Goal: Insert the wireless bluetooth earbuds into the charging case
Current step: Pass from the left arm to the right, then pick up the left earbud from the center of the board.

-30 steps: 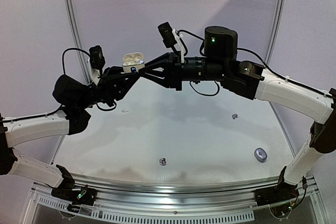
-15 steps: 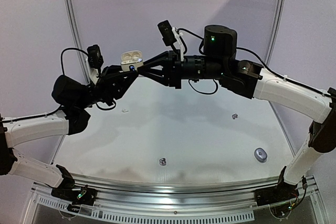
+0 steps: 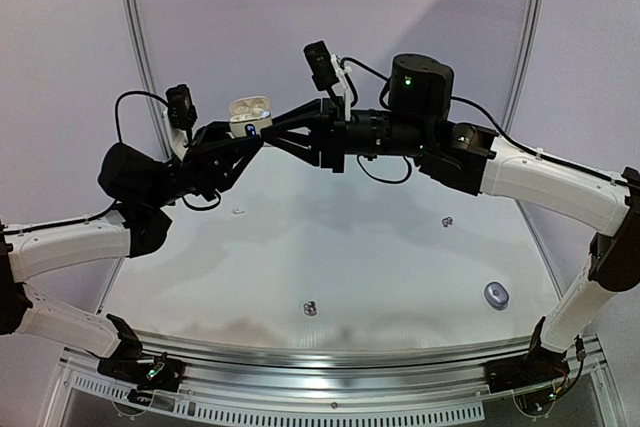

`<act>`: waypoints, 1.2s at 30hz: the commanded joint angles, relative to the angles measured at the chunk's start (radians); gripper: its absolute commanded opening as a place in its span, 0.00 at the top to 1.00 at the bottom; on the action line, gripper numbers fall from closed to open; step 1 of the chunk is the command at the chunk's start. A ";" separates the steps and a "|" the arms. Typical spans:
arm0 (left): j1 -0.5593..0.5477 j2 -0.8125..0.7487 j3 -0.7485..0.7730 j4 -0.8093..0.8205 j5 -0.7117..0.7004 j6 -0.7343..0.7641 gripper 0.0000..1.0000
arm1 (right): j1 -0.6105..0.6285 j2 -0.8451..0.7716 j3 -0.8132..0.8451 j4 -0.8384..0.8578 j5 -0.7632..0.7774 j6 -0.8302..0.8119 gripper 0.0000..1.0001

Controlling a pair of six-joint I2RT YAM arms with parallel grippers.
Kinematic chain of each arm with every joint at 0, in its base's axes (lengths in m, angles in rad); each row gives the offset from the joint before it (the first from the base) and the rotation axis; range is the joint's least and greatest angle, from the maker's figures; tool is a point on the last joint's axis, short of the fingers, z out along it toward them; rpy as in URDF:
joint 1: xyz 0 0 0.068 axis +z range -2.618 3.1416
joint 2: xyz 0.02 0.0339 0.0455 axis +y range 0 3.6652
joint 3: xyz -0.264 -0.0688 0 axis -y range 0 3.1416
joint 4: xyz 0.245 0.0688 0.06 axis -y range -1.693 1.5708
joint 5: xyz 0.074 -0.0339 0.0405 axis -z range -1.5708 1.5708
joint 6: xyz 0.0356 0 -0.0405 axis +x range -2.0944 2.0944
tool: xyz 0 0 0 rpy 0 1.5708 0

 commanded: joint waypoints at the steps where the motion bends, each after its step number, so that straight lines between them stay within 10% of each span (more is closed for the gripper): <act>1: -0.008 -0.016 -0.011 -0.016 -0.020 0.002 0.59 | 0.007 -0.023 -0.027 0.005 -0.006 0.006 1.00; 20: 0.002 -0.050 -0.031 -0.127 -0.022 0.049 0.17 | 0.005 -0.095 -0.119 0.069 0.142 -0.024 1.00; 36: 0.076 -0.125 0.076 -0.902 -0.106 0.361 0.10 | -0.061 -0.185 -0.231 0.142 0.347 -0.050 1.00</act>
